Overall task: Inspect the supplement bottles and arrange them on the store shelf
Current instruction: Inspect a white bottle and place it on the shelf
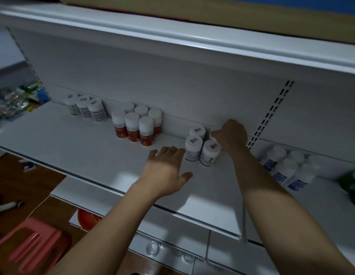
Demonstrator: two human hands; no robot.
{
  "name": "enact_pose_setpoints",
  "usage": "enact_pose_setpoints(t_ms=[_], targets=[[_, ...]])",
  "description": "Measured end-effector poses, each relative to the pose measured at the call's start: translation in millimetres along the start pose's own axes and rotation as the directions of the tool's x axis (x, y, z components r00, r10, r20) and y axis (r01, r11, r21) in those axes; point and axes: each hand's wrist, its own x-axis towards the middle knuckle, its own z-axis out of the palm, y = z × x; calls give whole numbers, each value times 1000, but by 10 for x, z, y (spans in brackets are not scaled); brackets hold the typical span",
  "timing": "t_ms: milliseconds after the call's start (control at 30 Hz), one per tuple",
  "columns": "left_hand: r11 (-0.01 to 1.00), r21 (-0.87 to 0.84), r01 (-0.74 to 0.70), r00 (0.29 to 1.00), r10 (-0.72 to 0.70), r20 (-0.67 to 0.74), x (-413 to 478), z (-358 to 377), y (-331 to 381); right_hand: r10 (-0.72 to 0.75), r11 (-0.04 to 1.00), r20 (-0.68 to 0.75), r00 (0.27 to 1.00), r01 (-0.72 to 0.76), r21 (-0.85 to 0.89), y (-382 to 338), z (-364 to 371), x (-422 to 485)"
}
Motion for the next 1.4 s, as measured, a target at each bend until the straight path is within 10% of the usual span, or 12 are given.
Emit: enact_pose_setpoints(t_ms=[633,1067,1400], targets=[[956,-196,-219,975,211,-63,-475,-256,819,-23,966,-131,991,56,251,498,-1075,-1800],[777,-565,-276,941,340,7,-765,-181,728,-113,795,207,972,-36,605,520,-853,-2027],[773,-600,-205,977,201,-74,-934,-252,579,-214,316,457,863,-382,869,694,-621,-2385]])
